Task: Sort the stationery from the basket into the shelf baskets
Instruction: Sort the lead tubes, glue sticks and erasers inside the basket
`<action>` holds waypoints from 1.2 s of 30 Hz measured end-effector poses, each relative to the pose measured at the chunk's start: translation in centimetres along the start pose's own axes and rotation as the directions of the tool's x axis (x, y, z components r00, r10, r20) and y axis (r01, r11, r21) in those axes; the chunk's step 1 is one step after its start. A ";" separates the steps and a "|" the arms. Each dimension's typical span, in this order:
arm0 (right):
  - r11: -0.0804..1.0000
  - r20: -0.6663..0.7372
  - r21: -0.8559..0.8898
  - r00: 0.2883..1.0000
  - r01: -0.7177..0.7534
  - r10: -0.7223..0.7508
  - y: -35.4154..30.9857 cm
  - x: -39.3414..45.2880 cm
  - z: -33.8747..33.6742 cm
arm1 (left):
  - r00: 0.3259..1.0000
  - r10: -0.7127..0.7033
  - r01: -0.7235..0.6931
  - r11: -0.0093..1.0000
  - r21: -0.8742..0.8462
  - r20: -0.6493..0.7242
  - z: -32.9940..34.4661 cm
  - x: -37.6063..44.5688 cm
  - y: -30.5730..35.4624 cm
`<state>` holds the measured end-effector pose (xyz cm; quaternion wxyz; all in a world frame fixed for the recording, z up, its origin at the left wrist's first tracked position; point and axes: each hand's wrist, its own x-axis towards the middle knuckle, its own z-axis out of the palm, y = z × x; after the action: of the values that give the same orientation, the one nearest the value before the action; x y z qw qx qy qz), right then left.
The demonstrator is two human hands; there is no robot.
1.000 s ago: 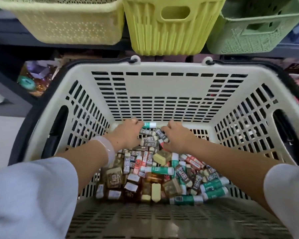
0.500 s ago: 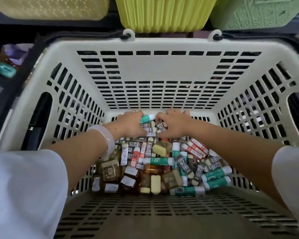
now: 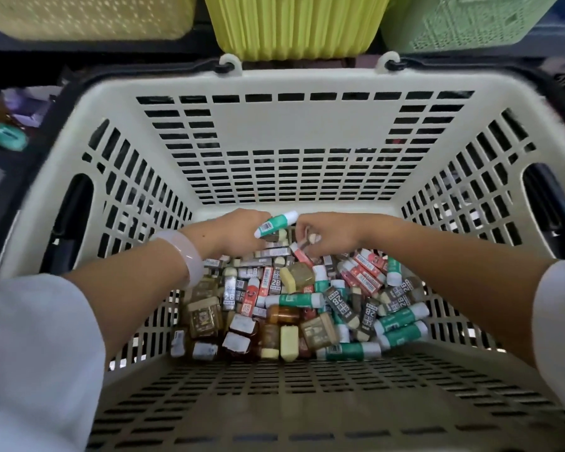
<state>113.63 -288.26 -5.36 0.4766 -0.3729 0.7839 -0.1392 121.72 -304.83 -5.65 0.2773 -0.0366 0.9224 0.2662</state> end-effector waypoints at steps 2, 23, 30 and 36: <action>0.999 0.140 0.049 0.990 -0.017 0.010 -0.8 -1.3 -0.9 | 0.985 0.044 -0.029 0.995 -0.096 0.164 -1.8 -1.1 0.8; 0.915 0.081 -0.403 0.997 0.036 -0.003 -4.2 0.3 3.0 | 0.818 -0.306 -0.015 0.835 0.549 0.488 1.3 -7.5 1.4; 0.993 0.084 -0.120 0.996 0.016 -0.006 -3.0 -1.5 -0.6 | 0.921 -0.142 0.027 0.953 0.302 0.364 -0.6 -6.2 0.6; 0.934 -0.216 -0.357 0.975 -0.021 -0.060 -3.4 1.0 -0.1 | 0.960 -0.271 0.212 0.863 0.459 0.067 -1.2 -4.7 -2.6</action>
<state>114.84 -291.30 -3.96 0.3084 -0.4430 0.8408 -0.0401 125.65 -308.05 -3.57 0.3687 -0.0698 0.9268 0.0121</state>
